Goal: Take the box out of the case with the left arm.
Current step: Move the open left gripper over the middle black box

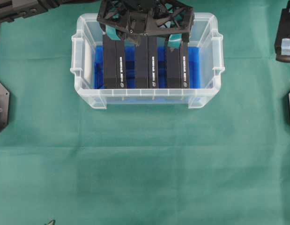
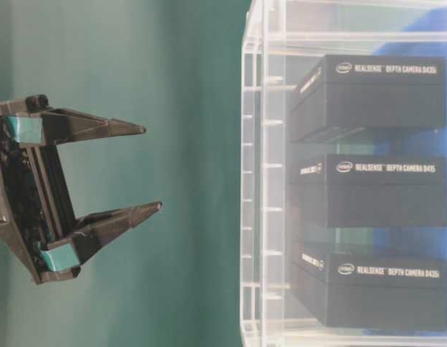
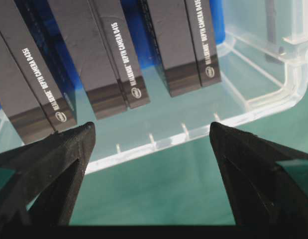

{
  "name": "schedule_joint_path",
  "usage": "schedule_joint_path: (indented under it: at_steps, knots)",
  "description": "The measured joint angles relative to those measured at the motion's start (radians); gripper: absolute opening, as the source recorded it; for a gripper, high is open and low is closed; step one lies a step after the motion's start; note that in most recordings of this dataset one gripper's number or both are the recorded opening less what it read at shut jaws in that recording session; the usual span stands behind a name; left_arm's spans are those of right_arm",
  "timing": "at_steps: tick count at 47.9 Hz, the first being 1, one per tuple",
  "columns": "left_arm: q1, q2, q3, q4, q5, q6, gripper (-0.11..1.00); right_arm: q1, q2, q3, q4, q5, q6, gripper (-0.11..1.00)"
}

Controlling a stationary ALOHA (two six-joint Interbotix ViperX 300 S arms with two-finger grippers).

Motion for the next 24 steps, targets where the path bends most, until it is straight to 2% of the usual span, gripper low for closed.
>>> schedule_joint_path:
  at_steps: [24]
  knots:
    - [0.0, 0.0, 0.0, 0.0, 0.002, -0.006, 0.98, 0.0, 0.0, 0.0, 0.0, 0.0, 0.0, 0.01]
